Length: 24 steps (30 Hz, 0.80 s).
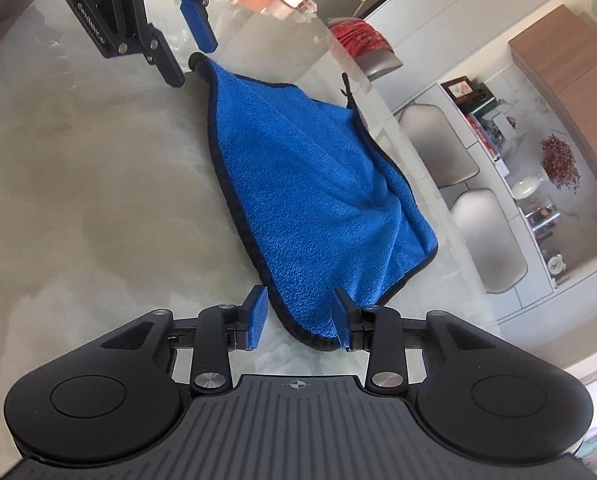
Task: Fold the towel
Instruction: 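Grasp the towel edge with the left gripper while the right gripper holds its corner, then lift and stretch the towel between both grippers, then lay it flat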
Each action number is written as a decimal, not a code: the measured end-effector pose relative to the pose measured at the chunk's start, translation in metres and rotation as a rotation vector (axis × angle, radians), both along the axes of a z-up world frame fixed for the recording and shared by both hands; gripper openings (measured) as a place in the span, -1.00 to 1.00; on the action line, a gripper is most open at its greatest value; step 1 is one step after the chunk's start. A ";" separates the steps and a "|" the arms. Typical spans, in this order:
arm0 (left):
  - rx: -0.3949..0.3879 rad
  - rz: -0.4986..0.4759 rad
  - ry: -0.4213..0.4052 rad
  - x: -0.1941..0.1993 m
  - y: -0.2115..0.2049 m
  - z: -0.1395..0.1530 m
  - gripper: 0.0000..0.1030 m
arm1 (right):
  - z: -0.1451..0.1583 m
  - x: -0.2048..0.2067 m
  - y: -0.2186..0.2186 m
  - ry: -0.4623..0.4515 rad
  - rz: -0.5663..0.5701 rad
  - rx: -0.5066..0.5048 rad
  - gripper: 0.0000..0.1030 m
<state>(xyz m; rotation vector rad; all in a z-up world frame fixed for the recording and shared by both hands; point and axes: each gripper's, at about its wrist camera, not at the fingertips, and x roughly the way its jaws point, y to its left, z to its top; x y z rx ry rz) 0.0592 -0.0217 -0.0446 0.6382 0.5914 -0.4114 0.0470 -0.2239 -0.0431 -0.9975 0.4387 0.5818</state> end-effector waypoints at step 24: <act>-0.143 0.068 -0.030 0.013 0.004 0.038 -0.83 | -0.003 0.019 0.070 -0.016 -0.023 0.160 -0.23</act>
